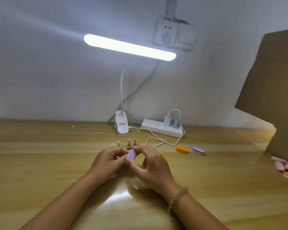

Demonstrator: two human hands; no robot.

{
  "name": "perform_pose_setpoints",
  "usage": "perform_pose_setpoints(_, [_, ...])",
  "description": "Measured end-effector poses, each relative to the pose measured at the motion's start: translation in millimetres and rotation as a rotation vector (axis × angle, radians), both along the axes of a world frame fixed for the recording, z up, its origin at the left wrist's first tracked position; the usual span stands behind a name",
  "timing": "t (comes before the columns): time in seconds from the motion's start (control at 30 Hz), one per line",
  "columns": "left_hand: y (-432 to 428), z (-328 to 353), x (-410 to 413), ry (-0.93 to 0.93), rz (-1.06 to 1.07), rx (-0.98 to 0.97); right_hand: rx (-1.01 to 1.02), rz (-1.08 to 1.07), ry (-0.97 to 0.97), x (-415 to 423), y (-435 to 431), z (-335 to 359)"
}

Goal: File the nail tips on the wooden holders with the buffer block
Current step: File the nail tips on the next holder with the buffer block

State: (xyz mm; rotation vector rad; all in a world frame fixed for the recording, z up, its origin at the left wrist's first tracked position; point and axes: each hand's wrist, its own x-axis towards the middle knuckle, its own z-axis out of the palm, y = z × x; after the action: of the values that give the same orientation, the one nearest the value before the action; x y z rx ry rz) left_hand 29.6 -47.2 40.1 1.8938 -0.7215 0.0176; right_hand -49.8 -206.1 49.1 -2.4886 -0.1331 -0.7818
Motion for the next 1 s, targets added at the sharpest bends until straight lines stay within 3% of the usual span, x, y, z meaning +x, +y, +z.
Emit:
perform_pose_setpoints(0.1, [-1, 1, -2, -0.03, -0.021, 0.038, 0.06, -0.058, 0.021, 3, -5, 3])
perform_pose_setpoints(0.27, [0, 2, -1, 0.033, -0.021, -0.05, -0.045, -0.011, -0.006, 0, 0, -1])
perform_pose_setpoints(0.4, [-1, 1, -2, -0.011, -0.058, 0.029, 0.089, -0.11, 0.042, 6, -9, 2])
perform_pose_setpoints(0.57, [1, 0, 1, 0.047, 0.001, -0.077, 0.004, -0.026, 0.011, 2, -2, -1])
perform_pose_setpoints(0.67, [-1, 2, -3, 0.02, -0.065, 0.009, 0.072, -0.103, 0.038, 6, -9, 1])
perform_pose_setpoints(0.8, [0, 2, -2, 0.047, -0.02, -0.046, -0.015, -0.004, -0.015, 3, -4, -4])
perform_pose_setpoints(0.93, [-2, 1, -4, -0.029, -0.058, 0.077, 0.084, -0.085, 0.024, 8, -10, -2])
perform_pose_setpoints(1.0, [-1, 1, -3, -0.026, -0.046, 0.044, 0.039, -0.061, -0.01, 6, -8, -4])
